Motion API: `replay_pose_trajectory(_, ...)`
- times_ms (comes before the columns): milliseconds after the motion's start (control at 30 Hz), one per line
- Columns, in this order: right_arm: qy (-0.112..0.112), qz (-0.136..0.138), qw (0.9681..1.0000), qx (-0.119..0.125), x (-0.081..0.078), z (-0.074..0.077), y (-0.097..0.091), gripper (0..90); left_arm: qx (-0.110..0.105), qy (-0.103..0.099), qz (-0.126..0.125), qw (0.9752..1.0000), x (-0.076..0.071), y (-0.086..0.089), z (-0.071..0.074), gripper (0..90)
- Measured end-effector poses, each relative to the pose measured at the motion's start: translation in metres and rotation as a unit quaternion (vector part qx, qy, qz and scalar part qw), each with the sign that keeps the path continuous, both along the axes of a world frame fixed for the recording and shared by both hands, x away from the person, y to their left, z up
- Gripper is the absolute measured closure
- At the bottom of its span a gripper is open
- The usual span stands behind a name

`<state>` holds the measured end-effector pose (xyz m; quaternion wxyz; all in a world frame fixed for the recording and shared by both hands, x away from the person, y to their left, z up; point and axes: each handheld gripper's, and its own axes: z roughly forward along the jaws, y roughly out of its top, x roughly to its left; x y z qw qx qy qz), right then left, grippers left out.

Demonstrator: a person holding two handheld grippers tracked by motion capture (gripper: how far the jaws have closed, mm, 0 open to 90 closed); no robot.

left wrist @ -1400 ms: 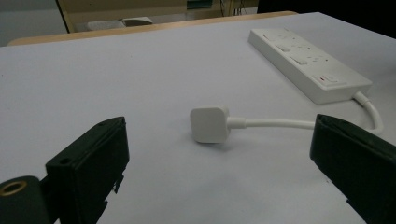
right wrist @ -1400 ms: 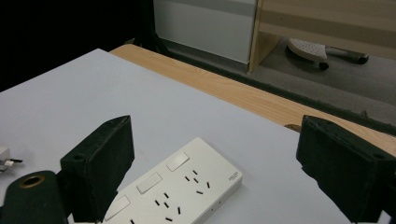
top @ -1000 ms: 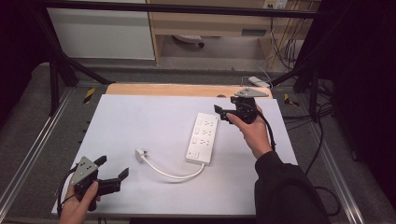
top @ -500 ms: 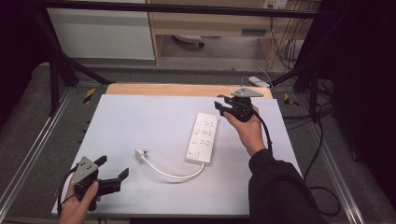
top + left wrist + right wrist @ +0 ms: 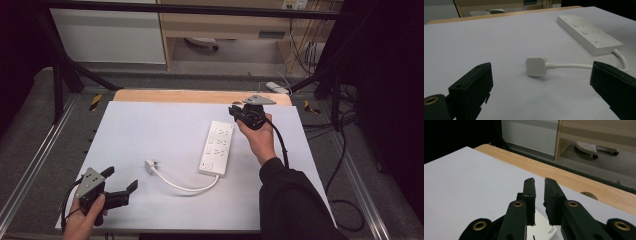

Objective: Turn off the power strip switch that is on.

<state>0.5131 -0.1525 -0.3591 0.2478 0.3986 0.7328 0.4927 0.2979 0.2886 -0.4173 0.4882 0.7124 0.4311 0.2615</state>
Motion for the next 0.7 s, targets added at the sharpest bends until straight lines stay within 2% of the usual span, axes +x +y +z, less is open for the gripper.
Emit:
replay_pose_trajectory(400, 0.008, 0.01, 0.9999, 0.006, 0.006, -0.009, 0.006, 89.6, 0.004, 0.002, -0.001, 1.0, 0.0, 0.0, 0.0, 4.5)
replay_pose_trajectory(467, 0.014, 0.017, 0.9998, -0.001, 0.008, -0.013, 0.009, 90.0, 0.003, 0.002, 0.0, 1.0, 0.0, 0.0, -0.001, 4.5)
replay_pose_trajectory(700, 0.024, 0.016, 0.9995, -0.012, 0.013, -0.021, 0.012, 90.0, 0.005, 0.003, 0.001, 1.0, 0.001, 0.0, -0.001, 4.5)
